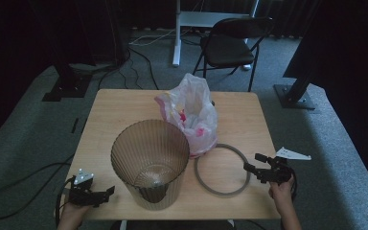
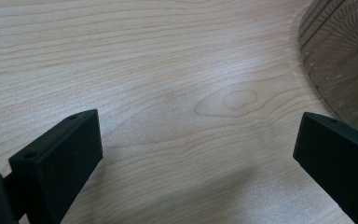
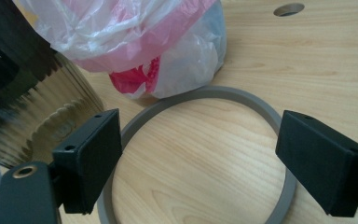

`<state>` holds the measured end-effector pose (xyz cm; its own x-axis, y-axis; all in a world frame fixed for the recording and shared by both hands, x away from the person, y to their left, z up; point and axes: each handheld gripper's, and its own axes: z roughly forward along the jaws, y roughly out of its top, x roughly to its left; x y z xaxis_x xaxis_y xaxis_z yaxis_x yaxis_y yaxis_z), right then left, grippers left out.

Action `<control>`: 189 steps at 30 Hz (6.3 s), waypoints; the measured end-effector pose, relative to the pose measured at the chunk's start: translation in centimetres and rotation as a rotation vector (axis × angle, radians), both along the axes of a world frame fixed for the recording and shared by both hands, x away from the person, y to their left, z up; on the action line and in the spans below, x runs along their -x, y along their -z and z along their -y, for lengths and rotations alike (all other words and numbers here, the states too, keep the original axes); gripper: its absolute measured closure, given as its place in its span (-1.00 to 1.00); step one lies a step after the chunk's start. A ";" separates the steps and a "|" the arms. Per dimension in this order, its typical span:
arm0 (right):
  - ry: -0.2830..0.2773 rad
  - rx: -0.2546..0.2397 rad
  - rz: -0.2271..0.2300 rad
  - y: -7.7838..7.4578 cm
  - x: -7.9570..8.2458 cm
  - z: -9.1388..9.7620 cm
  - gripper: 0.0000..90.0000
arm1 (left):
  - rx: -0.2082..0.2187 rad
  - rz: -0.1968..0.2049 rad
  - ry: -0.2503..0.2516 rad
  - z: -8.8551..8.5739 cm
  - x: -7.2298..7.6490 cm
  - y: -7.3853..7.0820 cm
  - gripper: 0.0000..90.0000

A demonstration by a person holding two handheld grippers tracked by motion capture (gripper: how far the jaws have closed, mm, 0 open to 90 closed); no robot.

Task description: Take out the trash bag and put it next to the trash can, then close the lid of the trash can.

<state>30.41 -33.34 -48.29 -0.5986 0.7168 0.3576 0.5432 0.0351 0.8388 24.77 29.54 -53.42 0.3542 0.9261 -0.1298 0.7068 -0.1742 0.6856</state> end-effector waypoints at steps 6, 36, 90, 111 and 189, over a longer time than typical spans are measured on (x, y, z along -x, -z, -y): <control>0.032 0.002 0.012 0.8 1.0 0.4 -0.70 | 0.004 -0.001 -0.002 0.0 0.0 0.0 -0.97; 0.115 0.018 -0.069 2.5 0.0 2.1 -0.68 | 0.015 0.000 0.003 -0.1 0.0 -0.1 -0.97; 0.179 0.486 -0.099 5.6 -4.4 -3.5 0.26 | 0.017 -0.008 0.014 0.0 0.0 0.0 -0.97; 0.191 0.311 -0.239 4.2 -4.9 -1.8 0.84 | 0.026 -0.015 0.010 -0.2 -0.1 0.0 -0.97; -0.131 -0.206 0.148 -18.0 -3.4 -5.7 0.86 | 0.003 -0.031 0.025 0.1 -0.1 0.2 -0.97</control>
<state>33.83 -27.69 -30.25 -0.7377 0.5516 0.3894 0.4162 -0.0825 0.9055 24.90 29.49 -53.65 0.3725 0.9168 -0.1442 0.7234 -0.1895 0.6639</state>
